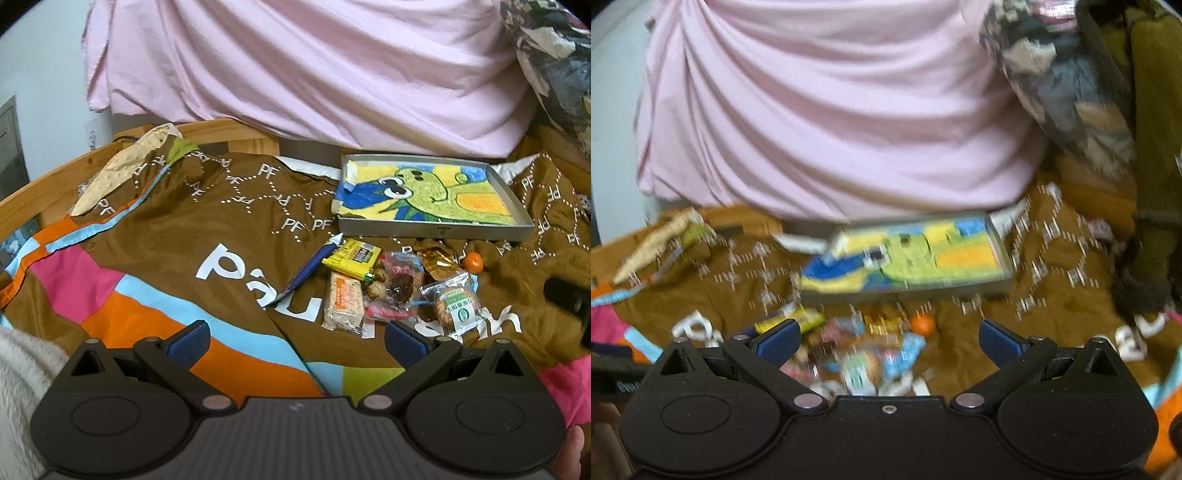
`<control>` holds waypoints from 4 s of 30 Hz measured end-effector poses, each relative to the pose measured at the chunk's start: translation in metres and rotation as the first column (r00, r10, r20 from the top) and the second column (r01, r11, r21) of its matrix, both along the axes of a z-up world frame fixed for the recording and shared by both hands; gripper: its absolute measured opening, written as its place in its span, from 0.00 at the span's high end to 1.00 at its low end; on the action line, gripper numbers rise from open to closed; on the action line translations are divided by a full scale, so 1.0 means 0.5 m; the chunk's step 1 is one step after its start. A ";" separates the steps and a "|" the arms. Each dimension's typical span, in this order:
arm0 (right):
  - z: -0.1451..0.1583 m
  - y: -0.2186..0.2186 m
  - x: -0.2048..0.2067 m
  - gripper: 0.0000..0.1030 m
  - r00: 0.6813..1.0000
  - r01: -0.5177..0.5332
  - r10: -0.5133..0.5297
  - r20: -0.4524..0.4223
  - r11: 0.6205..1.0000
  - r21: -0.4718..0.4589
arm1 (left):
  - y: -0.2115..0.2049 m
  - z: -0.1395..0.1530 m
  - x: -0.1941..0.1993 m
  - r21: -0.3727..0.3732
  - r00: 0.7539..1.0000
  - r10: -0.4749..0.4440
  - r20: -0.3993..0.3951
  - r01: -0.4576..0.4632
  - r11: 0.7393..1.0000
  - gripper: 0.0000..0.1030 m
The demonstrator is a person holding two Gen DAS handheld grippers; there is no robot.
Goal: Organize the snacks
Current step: 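Lower the right gripper onto the wrapped bread bun while the left gripper grasps the orange-striped cake bar, then carry the bread bun with the right gripper into the tray while the left gripper carries the cake bar there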
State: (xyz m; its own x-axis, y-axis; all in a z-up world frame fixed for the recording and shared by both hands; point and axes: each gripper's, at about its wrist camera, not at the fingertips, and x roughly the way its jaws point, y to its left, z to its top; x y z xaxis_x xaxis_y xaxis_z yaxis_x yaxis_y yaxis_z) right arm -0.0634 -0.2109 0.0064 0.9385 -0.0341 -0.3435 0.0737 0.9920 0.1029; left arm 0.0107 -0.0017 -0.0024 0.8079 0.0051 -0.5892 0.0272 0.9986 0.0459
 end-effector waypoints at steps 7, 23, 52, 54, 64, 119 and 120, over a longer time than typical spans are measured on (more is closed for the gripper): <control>0.033 -0.024 0.064 0.00 0.992 -0.119 0.122 0.031 0.988 -0.094 | -0.006 0.023 0.061 0.052 0.996 -0.082 -0.040 0.084 0.995 0.00; -0.077 0.018 0.198 0.01 0.917 -0.347 0.280 -0.285 0.911 -0.221 | -0.060 -0.040 0.236 0.046 0.924 -0.312 -0.220 0.330 0.943 0.01; -0.158 0.027 0.280 0.29 0.854 -0.364 0.298 -0.427 0.928 -0.081 | -0.033 -0.117 0.354 -0.146 0.886 -0.258 -0.385 0.218 0.965 0.53; -0.161 0.029 0.280 0.30 0.852 -0.369 0.300 -0.430 0.926 -0.085 | -0.033 -0.120 0.356 -0.148 0.886 -0.256 -0.386 0.214 0.966 0.54; -0.155 0.033 0.270 0.45 0.847 -0.386 0.315 -0.428 0.918 -0.090 | -0.024 -0.110 0.336 -0.225 0.880 -0.233 -0.413 0.149 0.963 0.57; 0.055 -0.249 0.262 0.45 0.995 0.091 -0.091 0.037 0.996 -0.010 | -0.257 0.119 0.326 -0.420 0.956 -0.255 -0.145 0.174 0.891 0.59; 0.056 -0.256 0.270 0.45 0.994 0.102 -0.101 0.044 0.995 -0.007 | -0.264 0.121 0.333 -0.412 0.958 -0.254 -0.136 0.178 0.893 0.59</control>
